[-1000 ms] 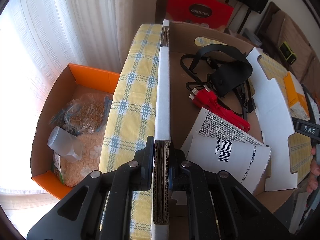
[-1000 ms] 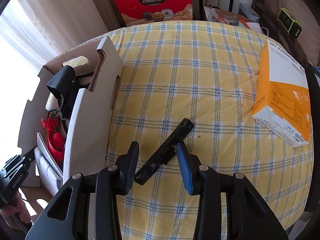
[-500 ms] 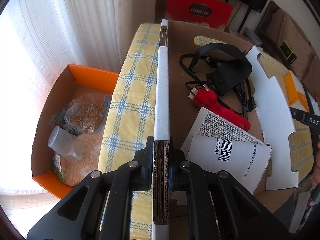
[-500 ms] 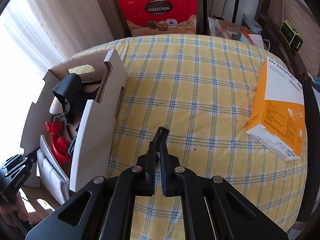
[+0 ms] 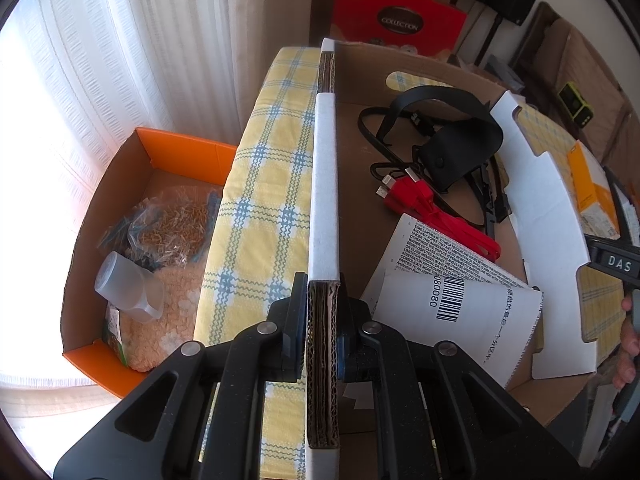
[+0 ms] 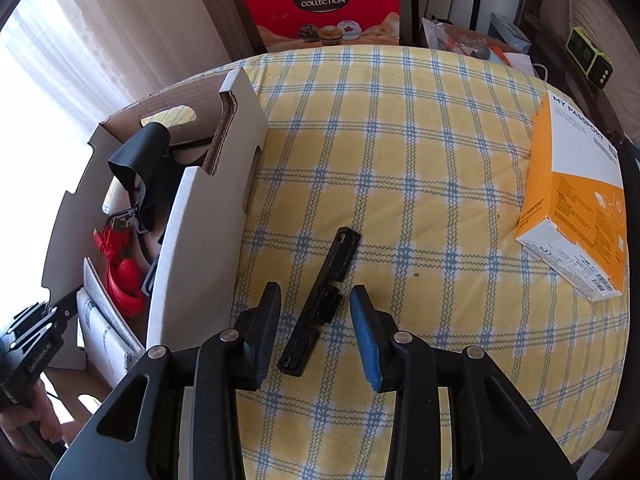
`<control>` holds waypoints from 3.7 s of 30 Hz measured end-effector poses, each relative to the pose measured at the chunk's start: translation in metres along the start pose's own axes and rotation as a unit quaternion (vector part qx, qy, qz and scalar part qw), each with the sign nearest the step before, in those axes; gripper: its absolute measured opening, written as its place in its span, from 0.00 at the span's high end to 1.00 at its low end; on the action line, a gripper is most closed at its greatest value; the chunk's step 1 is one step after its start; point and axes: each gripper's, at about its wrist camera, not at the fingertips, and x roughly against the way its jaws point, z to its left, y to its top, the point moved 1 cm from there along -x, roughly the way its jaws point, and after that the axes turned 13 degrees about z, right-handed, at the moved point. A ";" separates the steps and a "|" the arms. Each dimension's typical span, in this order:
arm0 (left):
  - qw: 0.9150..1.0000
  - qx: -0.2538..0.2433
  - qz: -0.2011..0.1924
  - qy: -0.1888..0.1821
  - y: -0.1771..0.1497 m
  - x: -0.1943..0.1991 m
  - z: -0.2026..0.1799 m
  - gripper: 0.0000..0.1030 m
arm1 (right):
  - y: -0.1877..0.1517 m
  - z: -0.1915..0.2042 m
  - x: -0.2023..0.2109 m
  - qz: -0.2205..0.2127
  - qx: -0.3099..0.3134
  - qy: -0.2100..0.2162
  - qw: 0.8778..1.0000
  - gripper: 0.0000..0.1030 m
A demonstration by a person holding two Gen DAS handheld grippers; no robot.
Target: Organize objects
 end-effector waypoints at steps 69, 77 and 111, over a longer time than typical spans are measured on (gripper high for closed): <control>1.000 -0.002 0.003 -0.011 0.001 -0.001 0.004 0.90 | -0.012 0.017 -0.003 -0.019 0.064 -0.040 0.997 0.89; 1.000 -0.004 0.000 -0.006 0.001 0.000 0.000 0.90 | -0.002 -0.003 0.039 -0.045 0.040 -0.012 0.998 0.89; 0.999 -0.050 0.006 -0.007 0.004 -0.004 -0.056 0.90 | 0.016 -0.065 0.106 -0.084 -0.024 -0.033 0.996 0.29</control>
